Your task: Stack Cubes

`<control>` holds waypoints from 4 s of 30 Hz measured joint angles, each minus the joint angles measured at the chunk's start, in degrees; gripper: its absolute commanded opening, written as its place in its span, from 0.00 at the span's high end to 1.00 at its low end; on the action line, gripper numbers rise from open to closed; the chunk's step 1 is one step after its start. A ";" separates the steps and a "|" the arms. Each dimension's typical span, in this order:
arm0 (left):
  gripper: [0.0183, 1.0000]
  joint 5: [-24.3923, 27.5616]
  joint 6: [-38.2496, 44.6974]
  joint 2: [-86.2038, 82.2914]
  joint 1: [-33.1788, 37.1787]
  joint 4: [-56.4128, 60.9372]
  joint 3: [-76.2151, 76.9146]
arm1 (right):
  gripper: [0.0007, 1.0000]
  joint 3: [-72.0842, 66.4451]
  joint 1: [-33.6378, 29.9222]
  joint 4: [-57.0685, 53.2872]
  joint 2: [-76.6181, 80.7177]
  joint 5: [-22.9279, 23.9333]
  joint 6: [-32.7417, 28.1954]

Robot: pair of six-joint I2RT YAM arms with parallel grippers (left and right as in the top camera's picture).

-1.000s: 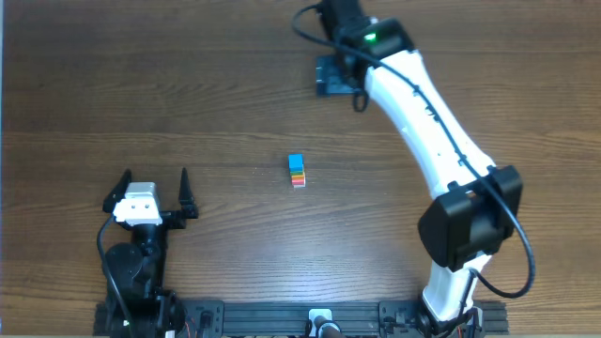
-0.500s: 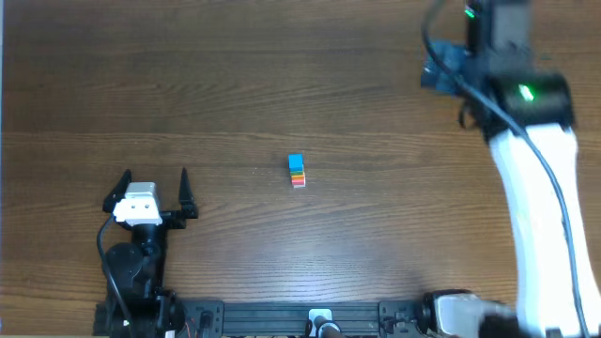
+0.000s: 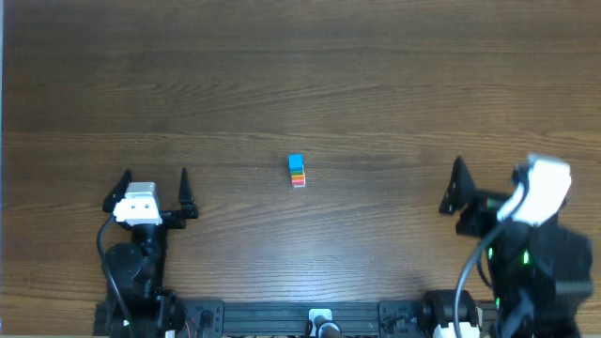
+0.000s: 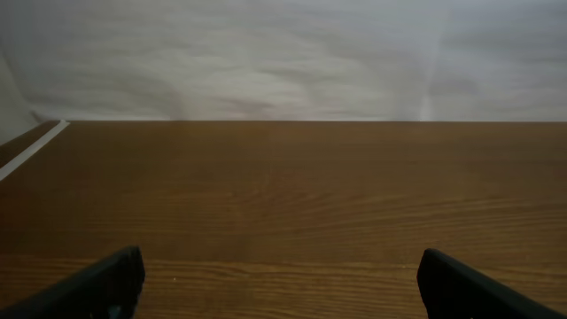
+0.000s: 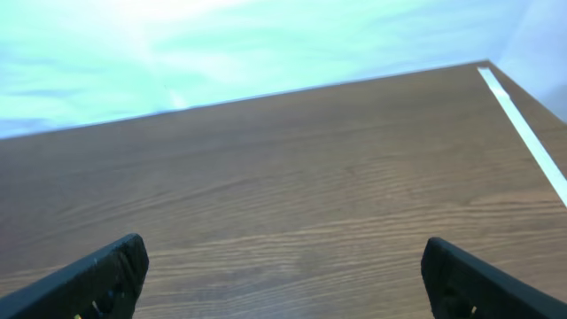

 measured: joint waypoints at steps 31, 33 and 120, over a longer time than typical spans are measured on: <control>0.00 0.00 0.02 0.00 0.00 0.00 0.00 | 0.01 -34.62 -0.85 31.80 -23.08 -8.17 -10.19; 0.00 0.00 0.00 0.00 0.00 -0.02 0.00 | 0.01 -36.15 -0.85 34.36 -23.10 -8.17 -10.32; 0.00 0.00 0.00 0.00 0.00 0.00 0.00 | 0.01 -52.54 -0.85 43.74 -23.17 -8.76 -11.96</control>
